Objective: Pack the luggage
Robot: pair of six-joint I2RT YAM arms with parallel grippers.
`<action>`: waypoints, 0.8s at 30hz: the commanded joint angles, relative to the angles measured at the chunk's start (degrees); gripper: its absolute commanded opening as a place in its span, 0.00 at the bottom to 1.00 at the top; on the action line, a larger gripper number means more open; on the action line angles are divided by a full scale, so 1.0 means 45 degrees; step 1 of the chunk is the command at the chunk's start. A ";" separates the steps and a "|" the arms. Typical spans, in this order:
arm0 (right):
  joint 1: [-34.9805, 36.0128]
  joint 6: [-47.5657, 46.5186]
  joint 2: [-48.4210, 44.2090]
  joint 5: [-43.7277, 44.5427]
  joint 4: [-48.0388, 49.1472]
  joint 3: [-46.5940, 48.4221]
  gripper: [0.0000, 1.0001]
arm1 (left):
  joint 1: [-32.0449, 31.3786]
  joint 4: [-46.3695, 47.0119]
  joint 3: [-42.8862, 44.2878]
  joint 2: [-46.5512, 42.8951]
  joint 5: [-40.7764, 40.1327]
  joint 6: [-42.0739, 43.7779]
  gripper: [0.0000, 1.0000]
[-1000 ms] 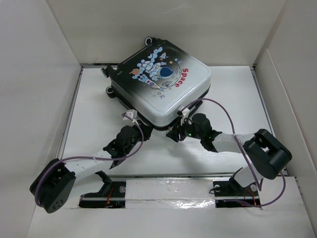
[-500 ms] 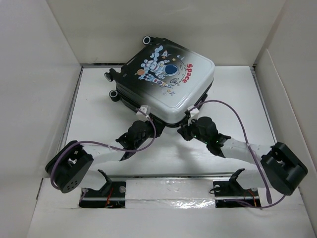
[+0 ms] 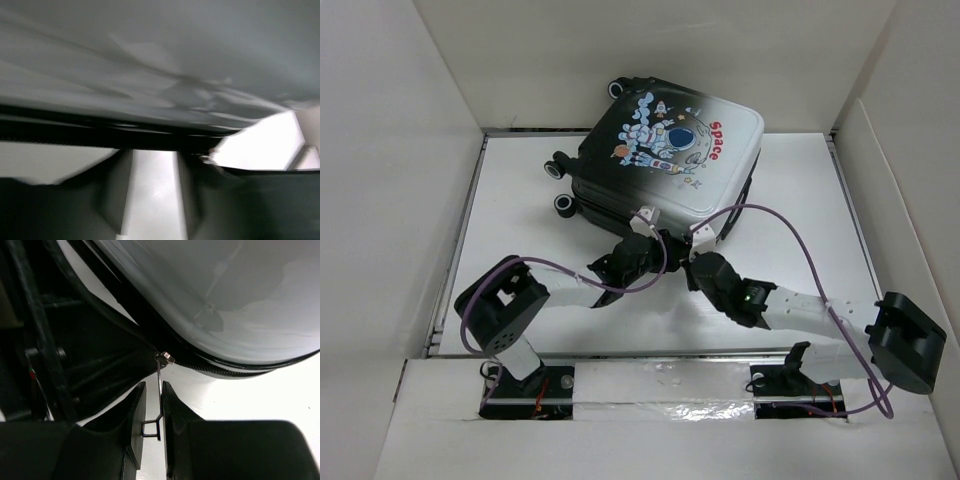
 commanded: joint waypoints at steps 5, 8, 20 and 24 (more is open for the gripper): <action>0.0261 0.0556 -0.0421 -0.2032 0.1952 -0.0210 0.00 | 0.1274 0.0444 -0.0965 -0.3405 -0.0456 0.0119 0.68; -0.0151 0.0381 -0.0306 -0.2718 0.2423 -0.0465 0.00 | 0.2036 -0.3490 -0.1611 -0.5154 -0.0417 0.0256 0.71; -0.0698 -0.0010 0.0222 -0.3890 0.3146 -0.0641 0.00 | 0.9824 -0.5005 -0.0426 -0.7668 0.1418 -0.2280 0.70; -0.0698 -0.0010 0.0300 -0.4144 0.3204 -0.0699 0.00 | 1.0338 -0.4712 0.1002 -0.6083 0.1771 -0.2615 0.71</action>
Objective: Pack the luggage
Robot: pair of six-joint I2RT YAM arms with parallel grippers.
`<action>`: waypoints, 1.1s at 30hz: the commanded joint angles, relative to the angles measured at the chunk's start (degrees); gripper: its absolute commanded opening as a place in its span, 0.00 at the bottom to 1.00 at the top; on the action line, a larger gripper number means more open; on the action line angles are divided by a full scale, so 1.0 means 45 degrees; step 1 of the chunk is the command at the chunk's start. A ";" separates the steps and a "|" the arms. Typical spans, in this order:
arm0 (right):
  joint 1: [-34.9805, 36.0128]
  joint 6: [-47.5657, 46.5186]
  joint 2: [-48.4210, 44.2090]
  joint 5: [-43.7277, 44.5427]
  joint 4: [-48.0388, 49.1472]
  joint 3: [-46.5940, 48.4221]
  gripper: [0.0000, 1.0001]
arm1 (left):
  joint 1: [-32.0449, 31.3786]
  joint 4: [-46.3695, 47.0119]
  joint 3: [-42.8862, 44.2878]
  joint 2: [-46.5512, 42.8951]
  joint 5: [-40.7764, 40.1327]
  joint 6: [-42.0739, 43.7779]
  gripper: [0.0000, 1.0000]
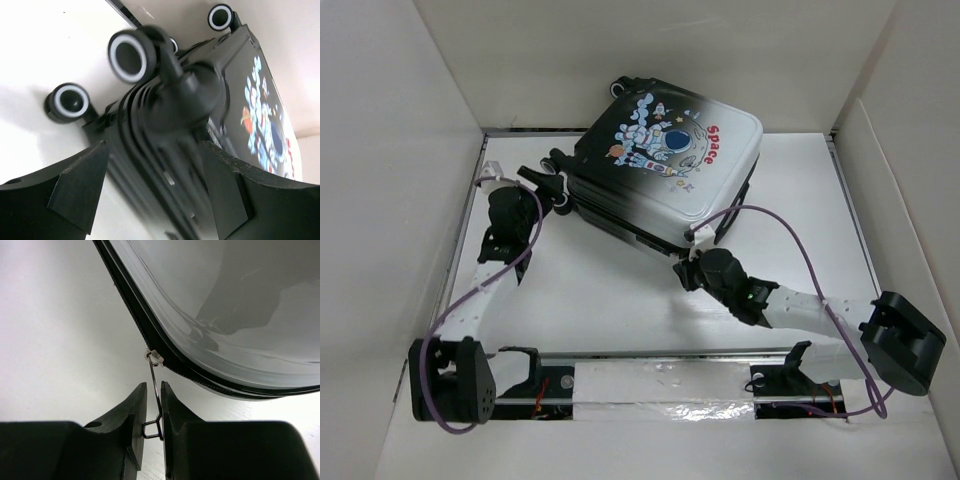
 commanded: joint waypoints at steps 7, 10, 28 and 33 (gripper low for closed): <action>0.0167 -0.0107 0.0150 -0.1474 0.1267 -0.0107 0.00 | 0.0349 -0.0321 0.4054 0.3628 0.0935 -0.0223 0.72; 0.0167 -0.0107 0.0111 -0.1532 0.1286 -0.0146 0.00 | 0.0349 -0.0418 0.4894 0.4409 0.0761 0.0048 0.72; 0.0284 -0.0127 -0.0201 -0.1669 0.1423 -0.0420 0.00 | 0.0603 -0.0126 0.7063 0.7360 0.0760 -0.0242 0.70; 0.0284 -0.0127 -0.0143 -0.1806 0.1462 -0.0440 0.00 | 0.0720 0.0440 0.7259 0.7809 0.0838 -0.0535 0.69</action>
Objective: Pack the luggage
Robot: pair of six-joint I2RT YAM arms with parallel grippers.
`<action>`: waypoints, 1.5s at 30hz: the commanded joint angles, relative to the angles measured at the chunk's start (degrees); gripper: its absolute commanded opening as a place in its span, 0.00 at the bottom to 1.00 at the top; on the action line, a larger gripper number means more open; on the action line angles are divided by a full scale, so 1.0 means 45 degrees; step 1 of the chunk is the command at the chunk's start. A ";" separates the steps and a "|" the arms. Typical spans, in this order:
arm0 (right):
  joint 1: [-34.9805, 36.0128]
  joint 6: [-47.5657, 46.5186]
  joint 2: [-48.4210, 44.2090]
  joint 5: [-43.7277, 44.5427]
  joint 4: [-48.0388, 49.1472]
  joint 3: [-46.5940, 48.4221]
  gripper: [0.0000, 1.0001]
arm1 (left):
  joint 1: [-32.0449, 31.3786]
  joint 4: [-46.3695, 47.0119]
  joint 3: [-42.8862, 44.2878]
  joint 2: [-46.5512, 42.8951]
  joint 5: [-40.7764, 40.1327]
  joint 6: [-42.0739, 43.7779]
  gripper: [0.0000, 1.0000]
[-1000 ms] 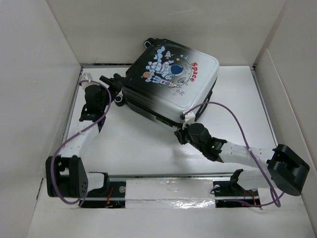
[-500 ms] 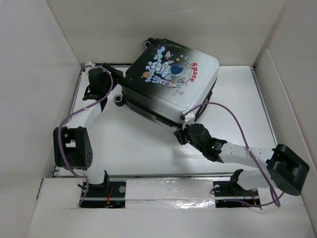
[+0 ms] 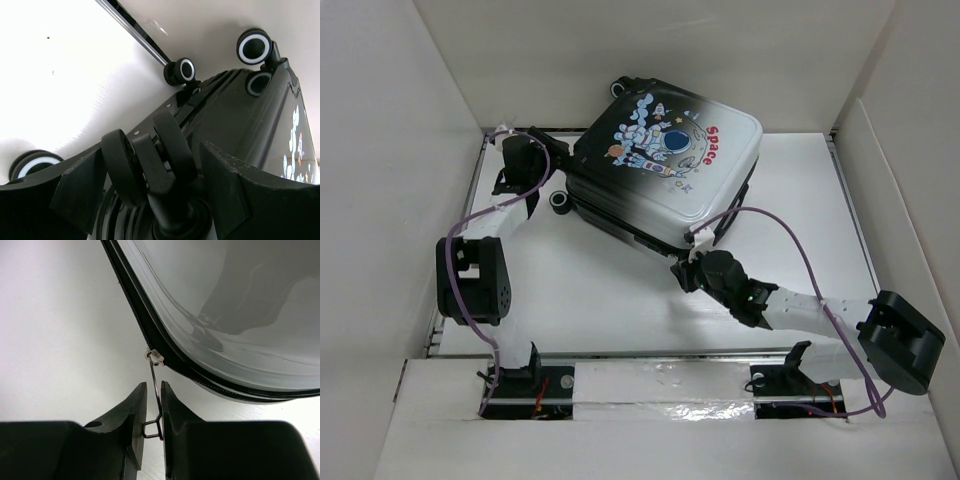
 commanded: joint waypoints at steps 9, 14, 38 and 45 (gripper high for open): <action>0.0299 -0.0142 -0.0142 -0.1174 0.0500 -0.0026 0.00 | 0.0239 0.2608 0.0503 0.0931 0.0836 -0.1326 0.64; 0.0299 -0.0181 -0.0123 -0.1097 0.0480 -0.0026 0.00 | 0.0240 0.3838 0.0326 0.1087 0.1032 -0.1738 0.47; -0.6040 -0.1958 -0.3989 -0.2771 -0.3366 0.1613 0.00 | -0.4892 0.9393 -1.0942 -0.5586 -0.0567 -0.0801 0.00; -0.4576 -0.1374 -0.3425 -0.4263 -0.1944 0.0854 0.00 | -0.6792 0.8352 -1.1002 -0.6509 -0.1566 -0.0273 0.00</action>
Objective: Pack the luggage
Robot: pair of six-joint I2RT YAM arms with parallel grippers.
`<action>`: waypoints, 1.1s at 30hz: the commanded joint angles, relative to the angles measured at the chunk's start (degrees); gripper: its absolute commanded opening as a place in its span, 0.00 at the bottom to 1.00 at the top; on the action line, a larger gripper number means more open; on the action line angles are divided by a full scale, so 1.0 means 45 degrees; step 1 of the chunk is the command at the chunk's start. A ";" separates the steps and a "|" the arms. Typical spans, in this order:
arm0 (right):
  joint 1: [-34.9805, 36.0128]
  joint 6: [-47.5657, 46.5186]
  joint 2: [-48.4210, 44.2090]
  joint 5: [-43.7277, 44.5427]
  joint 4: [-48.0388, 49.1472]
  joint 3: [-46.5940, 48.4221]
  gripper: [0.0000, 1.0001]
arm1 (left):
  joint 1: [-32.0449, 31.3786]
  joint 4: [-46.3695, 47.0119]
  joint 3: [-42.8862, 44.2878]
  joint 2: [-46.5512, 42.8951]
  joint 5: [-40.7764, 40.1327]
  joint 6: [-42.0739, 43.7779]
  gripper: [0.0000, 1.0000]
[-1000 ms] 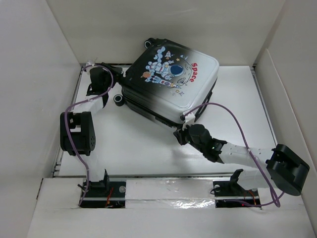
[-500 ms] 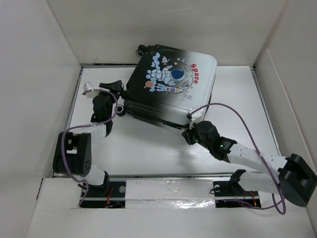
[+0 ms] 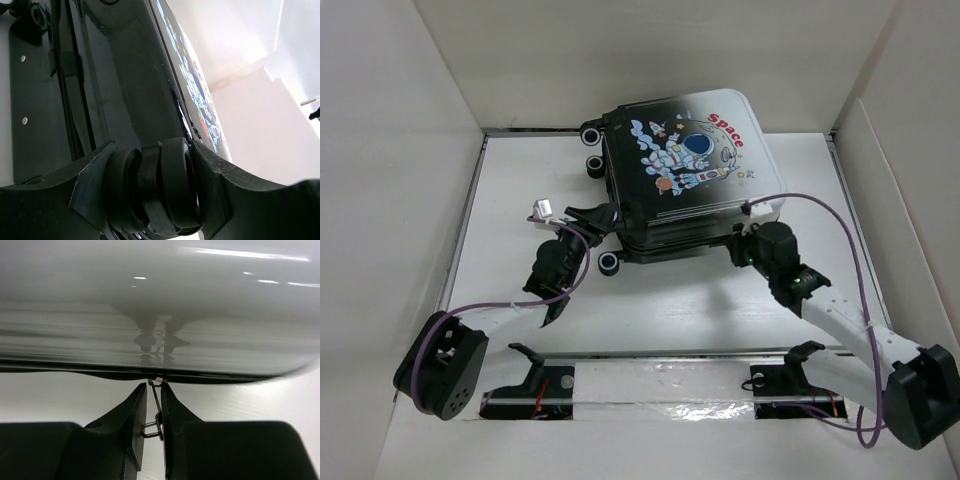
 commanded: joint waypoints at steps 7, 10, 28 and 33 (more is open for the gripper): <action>0.7749 0.1797 0.3281 -0.1033 0.5030 0.0816 0.00 | -0.0570 -0.1912 0.0595 -0.0235 0.2159 0.1976 0.00; 0.8806 0.1448 0.4762 -0.0993 0.5168 0.2218 0.00 | -0.0570 -0.2282 0.0869 -0.0216 0.2840 0.2346 0.00; 0.9682 0.1813 0.5565 -0.0428 0.6470 0.2887 0.00 | -0.2074 -0.3708 0.2390 0.0603 0.3211 0.3517 0.00; 1.0742 0.1583 0.5371 0.0157 0.7159 0.3119 0.00 | -0.2074 -0.4551 0.3526 0.1112 0.3604 0.3930 0.00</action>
